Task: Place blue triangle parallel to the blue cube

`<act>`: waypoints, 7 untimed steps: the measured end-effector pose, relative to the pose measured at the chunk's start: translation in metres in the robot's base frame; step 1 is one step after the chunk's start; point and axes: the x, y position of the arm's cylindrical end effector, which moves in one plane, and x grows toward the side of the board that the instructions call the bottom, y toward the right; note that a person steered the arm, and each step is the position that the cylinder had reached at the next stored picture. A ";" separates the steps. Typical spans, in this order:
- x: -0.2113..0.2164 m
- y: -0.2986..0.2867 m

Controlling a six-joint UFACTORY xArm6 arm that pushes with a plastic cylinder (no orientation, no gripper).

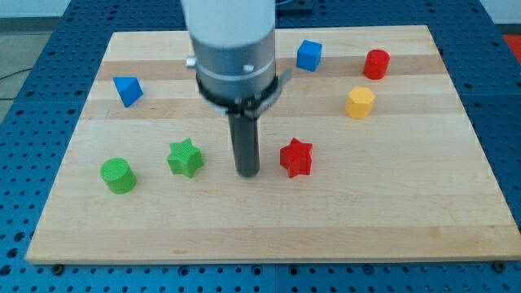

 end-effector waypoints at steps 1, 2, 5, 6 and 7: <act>-0.005 -0.098; -0.002 -0.184; -0.021 -0.174; -0.021 -0.144; -0.021 -0.141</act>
